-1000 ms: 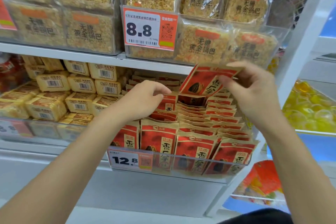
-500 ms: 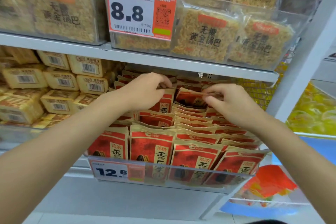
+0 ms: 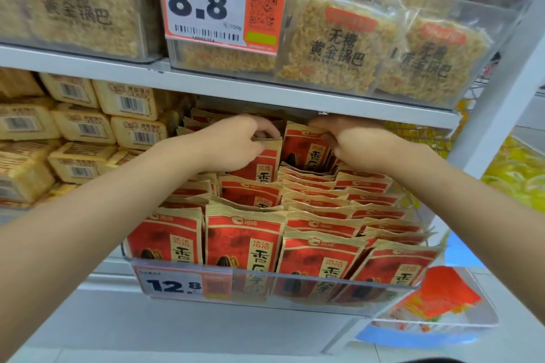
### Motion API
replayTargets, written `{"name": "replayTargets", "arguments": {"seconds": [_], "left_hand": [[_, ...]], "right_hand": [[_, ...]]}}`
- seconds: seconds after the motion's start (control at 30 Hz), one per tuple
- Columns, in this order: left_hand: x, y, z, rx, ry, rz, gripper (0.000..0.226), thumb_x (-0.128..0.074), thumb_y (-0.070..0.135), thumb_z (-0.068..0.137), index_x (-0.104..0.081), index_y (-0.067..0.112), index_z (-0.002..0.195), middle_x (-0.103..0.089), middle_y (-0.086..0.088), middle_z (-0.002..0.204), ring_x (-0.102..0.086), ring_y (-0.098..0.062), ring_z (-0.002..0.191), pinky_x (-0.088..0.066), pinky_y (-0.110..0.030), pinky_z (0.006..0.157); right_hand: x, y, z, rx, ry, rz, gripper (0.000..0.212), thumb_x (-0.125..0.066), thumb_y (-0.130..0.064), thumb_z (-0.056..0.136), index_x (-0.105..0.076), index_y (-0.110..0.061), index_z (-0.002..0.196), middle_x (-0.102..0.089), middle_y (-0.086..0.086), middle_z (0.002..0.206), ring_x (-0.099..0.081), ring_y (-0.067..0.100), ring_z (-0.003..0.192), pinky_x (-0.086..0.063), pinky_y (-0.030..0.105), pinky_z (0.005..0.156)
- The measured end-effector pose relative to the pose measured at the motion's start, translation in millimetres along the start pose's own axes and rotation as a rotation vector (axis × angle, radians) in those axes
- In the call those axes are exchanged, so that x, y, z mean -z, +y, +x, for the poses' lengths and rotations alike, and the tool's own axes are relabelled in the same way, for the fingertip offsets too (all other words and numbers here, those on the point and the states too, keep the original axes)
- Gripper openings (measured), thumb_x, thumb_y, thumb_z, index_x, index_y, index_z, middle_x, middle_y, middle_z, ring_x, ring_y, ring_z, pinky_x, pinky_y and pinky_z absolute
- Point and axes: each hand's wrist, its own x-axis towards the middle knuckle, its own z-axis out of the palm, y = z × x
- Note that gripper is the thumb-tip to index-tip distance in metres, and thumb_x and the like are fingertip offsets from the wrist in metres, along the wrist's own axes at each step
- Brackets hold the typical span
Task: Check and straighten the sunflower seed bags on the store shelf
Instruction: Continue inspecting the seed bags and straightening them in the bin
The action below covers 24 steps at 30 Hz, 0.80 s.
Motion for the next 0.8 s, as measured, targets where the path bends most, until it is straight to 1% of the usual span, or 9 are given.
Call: {"name": "replayTargets", "arguments": {"seconds": [0.1,0.2,0.27,0.33,0.37,0.47,0.57,0.67,0.8], "left_hand": [[-1,-2,1,0.007,0.011,-0.027,0.033,-0.048,0.016,0.102,-0.057,0.035,0.127,-0.059,0.006,0.127,-0.058,-0.014,0.112,-0.050,-0.036,0.100],[-1,-3,1,0.003,0.027,-0.046,0.032,-0.049,0.015,0.101,-0.059,0.034,0.126,-0.060,0.005,0.124,-0.057,-0.013,0.113,-0.049,-0.033,0.099],[-1,-3,1,-0.007,0.039,-0.052,0.032,-0.050,0.015,0.101,-0.058,0.033,0.127,-0.059,0.005,0.124,-0.056,-0.012,0.113,-0.048,-0.031,0.099],[-1,-4,1,-0.016,0.052,-0.061,0.035,-0.049,0.015,0.101,-0.056,0.034,0.129,-0.058,0.006,0.126,-0.056,-0.011,0.114,-0.048,-0.029,0.098],[-1,-4,1,-0.025,0.058,-0.067,0.036,-0.048,0.014,0.101,-0.055,0.035,0.130,-0.057,0.006,0.126,-0.055,-0.010,0.113,-0.048,-0.028,0.097],[-1,-1,0,-0.062,0.077,-0.050,0.041,-0.045,0.014,0.103,-0.051,0.038,0.136,-0.056,0.007,0.129,-0.055,-0.007,0.110,-0.045,-0.019,0.087],[-1,4,0,-0.094,0.047,0.016,0.048,-0.040,0.011,0.105,-0.043,0.037,0.145,-0.048,0.012,0.140,-0.050,-0.011,0.124,-0.039,-0.018,0.097],[-3,4,1,-0.095,0.005,0.106,0.055,-0.035,0.010,0.105,-0.034,0.042,0.149,-0.032,0.006,0.158,-0.036,-0.016,0.142,-0.033,-0.022,0.108],[-6,3,0,-0.069,-0.013,0.153,0.059,-0.034,0.011,0.105,-0.027,0.048,0.149,-0.026,0.004,0.161,-0.042,-0.020,0.137,-0.040,-0.036,0.110]], "right_hand": [[-2,-4,6,0.016,-0.046,0.008,0.048,-0.045,-0.010,0.099,-0.044,-0.031,0.142,-0.062,0.003,0.123,-0.059,0.022,0.087,-0.053,0.032,0.074],[-2,-7,10,0.032,-0.066,-0.015,0.041,-0.046,-0.006,0.097,-0.053,-0.027,0.132,-0.061,0.000,0.099,-0.054,0.016,0.072,-0.041,0.027,0.057],[-1,-7,9,0.041,-0.076,-0.016,0.039,-0.046,-0.006,0.097,-0.056,-0.024,0.130,-0.063,0.000,0.100,-0.058,0.020,0.079,-0.045,0.027,0.063],[2,-6,3,0.072,-0.075,0.048,0.039,-0.048,-0.010,0.098,-0.052,-0.024,0.134,-0.063,0.002,0.119,-0.062,0.020,0.094,-0.049,0.026,0.077],[4,-6,-3,0.097,-0.058,0.117,0.039,-0.052,-0.014,0.098,-0.049,-0.025,0.135,-0.061,-0.001,0.121,-0.062,0.015,0.095,-0.047,0.022,0.078],[10,-5,-17,0.187,0.033,0.278,0.021,-0.061,-0.026,0.095,-0.051,-0.030,0.113,-0.063,-0.005,0.107,-0.059,0.008,0.078,-0.048,0.027,0.072],[12,-4,-24,0.163,-0.026,0.227,0.007,-0.063,-0.038,0.092,-0.062,-0.035,0.098,-0.065,-0.013,0.106,-0.063,0.010,0.091,-0.049,0.030,0.082],[10,-4,-25,0.096,-0.124,0.200,0.024,-0.061,-0.046,0.092,-0.069,-0.036,0.112,-0.060,-0.014,0.129,-0.059,0.007,0.105,-0.040,0.019,0.083],[15,-11,-22,0.069,-0.138,0.131,0.032,-0.061,-0.045,0.092,-0.069,-0.030,0.120,-0.053,-0.007,0.139,-0.055,0.006,0.096,-0.038,0.017,0.076]]}}
